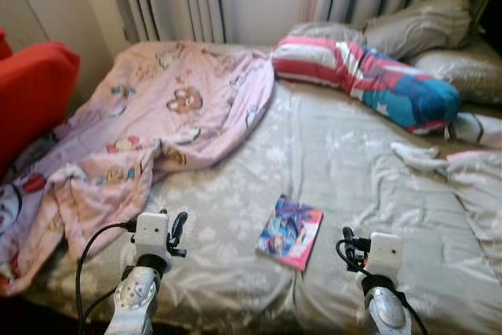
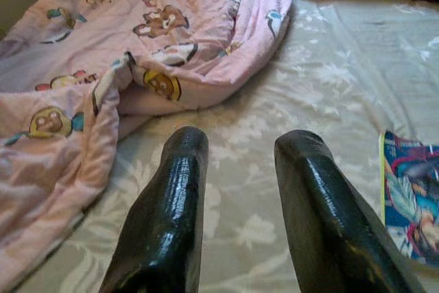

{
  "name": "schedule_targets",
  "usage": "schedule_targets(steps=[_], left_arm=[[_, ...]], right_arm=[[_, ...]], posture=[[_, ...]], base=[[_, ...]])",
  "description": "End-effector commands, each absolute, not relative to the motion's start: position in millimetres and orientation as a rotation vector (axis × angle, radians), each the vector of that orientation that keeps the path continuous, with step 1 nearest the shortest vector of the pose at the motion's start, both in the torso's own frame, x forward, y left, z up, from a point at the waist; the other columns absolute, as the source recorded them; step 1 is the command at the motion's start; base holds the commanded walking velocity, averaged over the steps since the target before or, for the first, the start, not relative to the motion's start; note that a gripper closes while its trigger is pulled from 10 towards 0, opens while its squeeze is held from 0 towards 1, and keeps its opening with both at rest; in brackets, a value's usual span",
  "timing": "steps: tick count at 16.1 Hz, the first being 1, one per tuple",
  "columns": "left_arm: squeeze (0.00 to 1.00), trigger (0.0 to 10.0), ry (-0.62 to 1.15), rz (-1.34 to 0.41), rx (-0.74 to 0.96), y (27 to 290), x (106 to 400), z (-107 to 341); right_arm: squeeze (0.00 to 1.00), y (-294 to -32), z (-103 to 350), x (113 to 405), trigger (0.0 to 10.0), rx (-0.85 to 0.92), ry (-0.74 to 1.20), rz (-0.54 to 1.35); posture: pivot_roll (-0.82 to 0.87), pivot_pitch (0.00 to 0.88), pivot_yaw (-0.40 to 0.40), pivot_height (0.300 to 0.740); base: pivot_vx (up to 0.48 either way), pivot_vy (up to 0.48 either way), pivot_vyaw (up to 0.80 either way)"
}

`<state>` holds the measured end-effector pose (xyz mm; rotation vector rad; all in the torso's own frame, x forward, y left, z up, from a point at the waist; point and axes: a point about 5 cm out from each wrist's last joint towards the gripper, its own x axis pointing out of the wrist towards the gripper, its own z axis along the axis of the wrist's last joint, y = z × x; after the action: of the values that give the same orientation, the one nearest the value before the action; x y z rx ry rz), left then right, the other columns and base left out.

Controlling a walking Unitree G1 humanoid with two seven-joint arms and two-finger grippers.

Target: Clean up the room

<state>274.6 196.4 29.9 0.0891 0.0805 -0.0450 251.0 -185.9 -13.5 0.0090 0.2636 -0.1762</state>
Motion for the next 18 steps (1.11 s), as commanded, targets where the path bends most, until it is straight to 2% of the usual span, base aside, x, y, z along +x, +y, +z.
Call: schedule_targets(steps=[1, 18], left_arm=[[0.0, 10.0, 0.099, -0.06, 0.101, 196.5, 273.1, 28.3], [0.0, 10.0, 0.122, -0.068, 0.086, 196.2, 270.8, 29.6]], right_arm=[[0.0, -183.8, -15.0, 250.8, 10.0, 0.018, 0.277, -0.167], [0.0, -173.7, -18.6, 249.4, 10.0, 0.033, 0.299, -0.136]], posture=[[0.13, 0.075, 0.009, 0.651], [0.14, 0.107, 0.026, 0.642]], base=[[0.0, 0.0, 0.0], [0.0, 0.0, 0.0]])
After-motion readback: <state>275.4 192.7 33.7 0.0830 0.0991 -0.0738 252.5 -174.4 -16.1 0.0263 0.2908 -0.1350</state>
